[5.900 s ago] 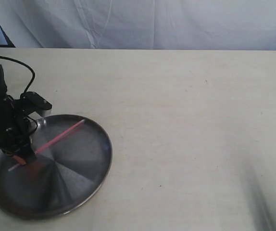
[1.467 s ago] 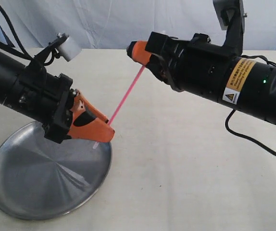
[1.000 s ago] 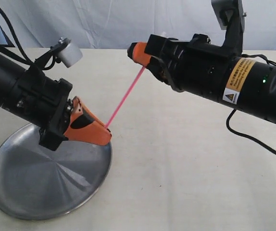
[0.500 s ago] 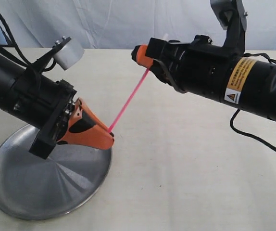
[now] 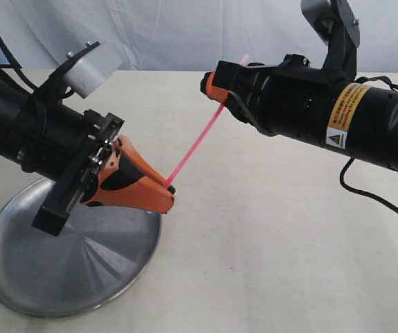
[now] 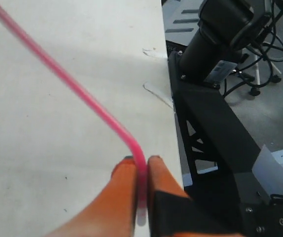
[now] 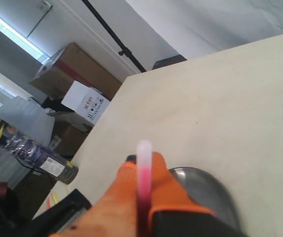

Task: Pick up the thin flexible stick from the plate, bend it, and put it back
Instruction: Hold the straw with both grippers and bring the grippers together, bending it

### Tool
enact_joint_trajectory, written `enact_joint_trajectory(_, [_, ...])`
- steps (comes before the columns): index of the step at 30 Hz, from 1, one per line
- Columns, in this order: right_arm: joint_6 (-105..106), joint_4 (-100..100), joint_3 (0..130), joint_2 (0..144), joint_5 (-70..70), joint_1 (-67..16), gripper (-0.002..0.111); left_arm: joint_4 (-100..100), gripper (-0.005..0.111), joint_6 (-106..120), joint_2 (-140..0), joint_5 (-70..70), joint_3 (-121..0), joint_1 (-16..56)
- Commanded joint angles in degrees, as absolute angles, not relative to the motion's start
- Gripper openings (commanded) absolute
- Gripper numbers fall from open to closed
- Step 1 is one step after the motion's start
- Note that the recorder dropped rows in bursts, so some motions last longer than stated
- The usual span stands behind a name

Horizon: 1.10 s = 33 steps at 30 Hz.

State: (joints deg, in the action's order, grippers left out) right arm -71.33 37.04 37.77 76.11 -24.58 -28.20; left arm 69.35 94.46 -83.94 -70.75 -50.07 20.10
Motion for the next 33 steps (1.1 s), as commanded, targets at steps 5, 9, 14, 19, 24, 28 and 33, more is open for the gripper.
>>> enact_joint_trajectory(5, [-70.6, 42.1, 37.1, 76.6, -22.4, -28.7, 0.000, 81.0, 0.000, 99.2, -83.7, -68.3, -50.8, 20.2])
enact_joint_trajectory(9, [-70.6, 42.1, 37.1, 76.6, -22.4, -28.7, 0.000, 81.7, 0.000, 100.5, -83.7, -66.7, -50.8, 21.7])
enact_joint_trajectory(14, [-70.6, 42.6, 37.1, 76.6, -22.4, -28.7, 0.000, 81.9, 0.000, 101.6, -83.7, -64.2, -50.8, 23.6])
enact_joint_trajectory(19, [-74.2, 46.7, 37.1, 76.6, -22.7, -28.8, 0.000, 83.9, 0.000, 103.2, -83.7, -63.9, -50.8, 23.6])
enact_joint_trajectory(24, [-77.0, 50.4, 37.1, 76.6, -23.3, -28.8, 0.000, 85.1, 0.000, 104.6, -83.7, -63.8, -50.8, 23.6])
enact_joint_trajectory(28, [-78.0, 51.1, 37.1, 76.6, -23.9, -28.8, 0.000, 85.4, 0.000, 104.6, -83.7, -62.5, -50.8, 23.6])
enact_joint_trajectory(33, [-78.6, 52.4, 37.1, 76.6, -24.0, -28.8, 0.000, 85.8, 0.000, 104.6, -83.7, -60.6, -50.8, 23.6])
